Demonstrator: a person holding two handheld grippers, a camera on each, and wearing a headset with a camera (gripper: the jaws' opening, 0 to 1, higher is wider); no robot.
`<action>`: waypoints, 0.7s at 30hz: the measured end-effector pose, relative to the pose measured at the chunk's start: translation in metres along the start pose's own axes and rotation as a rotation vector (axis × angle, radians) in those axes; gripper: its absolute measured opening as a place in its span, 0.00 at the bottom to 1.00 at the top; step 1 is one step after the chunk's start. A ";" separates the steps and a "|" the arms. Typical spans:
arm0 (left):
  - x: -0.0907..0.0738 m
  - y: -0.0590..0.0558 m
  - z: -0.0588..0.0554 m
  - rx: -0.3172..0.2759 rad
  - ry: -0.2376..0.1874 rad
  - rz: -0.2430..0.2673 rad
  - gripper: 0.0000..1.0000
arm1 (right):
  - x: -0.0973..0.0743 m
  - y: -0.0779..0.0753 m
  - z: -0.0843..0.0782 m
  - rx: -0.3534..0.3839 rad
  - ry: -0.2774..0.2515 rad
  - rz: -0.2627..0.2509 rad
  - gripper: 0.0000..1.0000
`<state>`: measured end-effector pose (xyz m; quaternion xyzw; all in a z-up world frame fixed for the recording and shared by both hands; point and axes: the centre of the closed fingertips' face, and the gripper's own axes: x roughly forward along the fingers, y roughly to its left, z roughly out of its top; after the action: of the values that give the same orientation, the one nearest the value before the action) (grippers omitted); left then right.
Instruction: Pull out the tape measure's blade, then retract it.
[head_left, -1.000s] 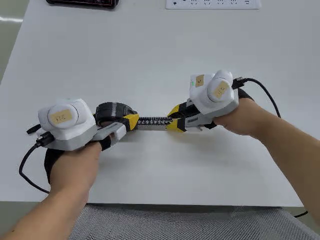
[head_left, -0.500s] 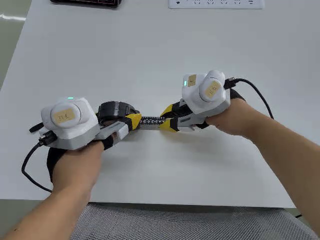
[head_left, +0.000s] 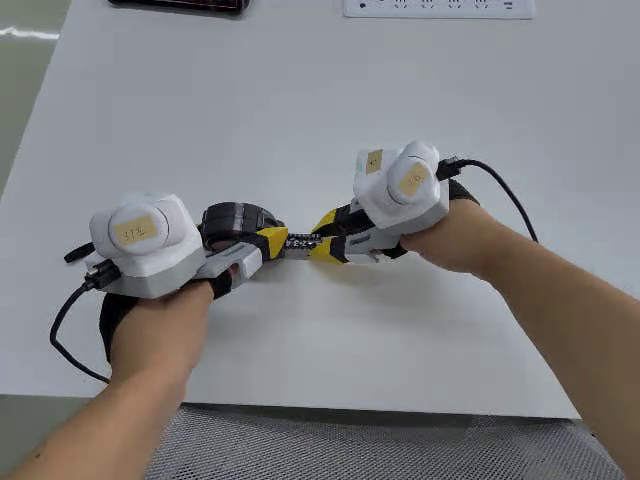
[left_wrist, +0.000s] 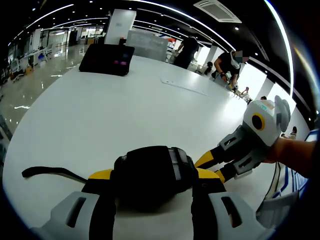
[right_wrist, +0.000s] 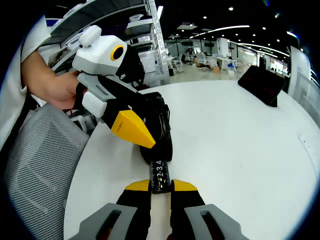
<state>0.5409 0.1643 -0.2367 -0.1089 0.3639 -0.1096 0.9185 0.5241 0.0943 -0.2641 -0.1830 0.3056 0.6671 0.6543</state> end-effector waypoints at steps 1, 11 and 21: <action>0.000 0.000 0.000 0.001 0.000 0.000 0.57 | 0.001 0.000 0.001 0.002 -0.002 0.000 0.10; 0.000 0.000 0.000 0.002 -0.002 0.001 0.57 | 0.009 -0.001 0.006 0.016 -0.017 0.000 0.11; 0.000 0.000 0.000 0.001 -0.004 0.003 0.57 | 0.016 0.000 0.013 0.009 -0.023 0.003 0.11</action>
<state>0.5406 0.1647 -0.2366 -0.1083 0.3623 -0.1083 0.9194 0.5245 0.1146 -0.2650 -0.1721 0.3012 0.6687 0.6577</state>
